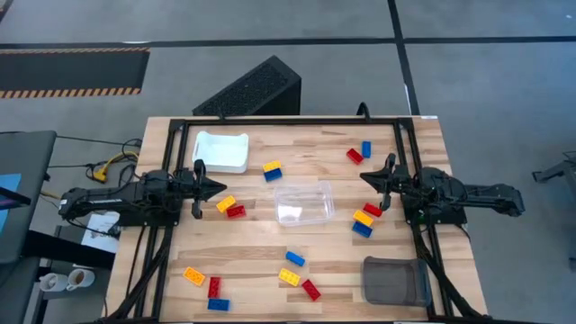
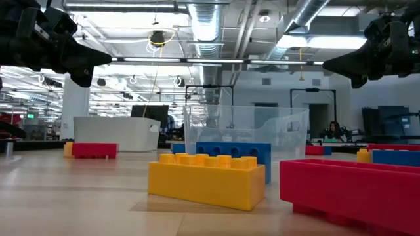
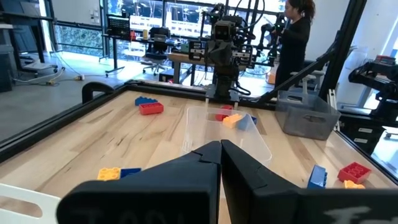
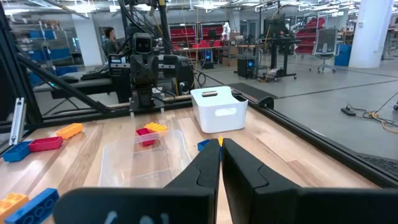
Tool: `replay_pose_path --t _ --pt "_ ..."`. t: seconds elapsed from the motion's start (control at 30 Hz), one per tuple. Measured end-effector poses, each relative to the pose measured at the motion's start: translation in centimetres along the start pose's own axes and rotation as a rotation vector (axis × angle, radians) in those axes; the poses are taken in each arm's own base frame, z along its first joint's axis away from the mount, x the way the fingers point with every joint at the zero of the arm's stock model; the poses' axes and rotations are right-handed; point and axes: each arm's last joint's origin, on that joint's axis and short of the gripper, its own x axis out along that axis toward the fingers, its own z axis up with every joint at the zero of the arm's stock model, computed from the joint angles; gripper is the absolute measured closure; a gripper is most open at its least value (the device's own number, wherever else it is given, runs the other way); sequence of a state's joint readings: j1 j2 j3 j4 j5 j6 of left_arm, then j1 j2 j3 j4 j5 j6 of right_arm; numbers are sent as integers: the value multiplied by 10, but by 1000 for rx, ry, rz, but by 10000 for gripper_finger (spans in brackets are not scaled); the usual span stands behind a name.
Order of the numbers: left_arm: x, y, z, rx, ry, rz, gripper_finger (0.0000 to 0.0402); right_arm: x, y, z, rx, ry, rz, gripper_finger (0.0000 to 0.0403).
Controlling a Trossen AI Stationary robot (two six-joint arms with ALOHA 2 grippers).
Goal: Sort & place blocks by color
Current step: Put the yellow game piece into the white bin
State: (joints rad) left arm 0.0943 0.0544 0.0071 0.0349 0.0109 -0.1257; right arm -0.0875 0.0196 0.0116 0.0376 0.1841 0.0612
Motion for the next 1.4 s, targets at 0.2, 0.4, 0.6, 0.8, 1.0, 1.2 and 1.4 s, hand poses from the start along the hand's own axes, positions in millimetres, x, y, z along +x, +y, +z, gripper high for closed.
replay_pose_path --t 0.2,0.4,0.6,0.8,1.0,1.2,1.4 --pt "0 0 1 -5 -8 -2 401 0 0 0 0 0 0 360" --pt "0 0 1 -34 -7 -2 401 0 0 0 0 0 -1 360" --pt "0 0 0 -67 -3 -1 401 0 0 0 0 0 0 360" --pt "0 0 0 -101 -1 -1 401 0 0 0 0 0 0 360" --pt "0 0 0 -56 -4 14 401 0 0 0 0 0 0 360" --pt "0 1 2 -52 -15 35 390 0 0 0 0 0 0 360" --pt "-1 0 8 -54 -28 33 334 0 0 0 0 0 0 360"
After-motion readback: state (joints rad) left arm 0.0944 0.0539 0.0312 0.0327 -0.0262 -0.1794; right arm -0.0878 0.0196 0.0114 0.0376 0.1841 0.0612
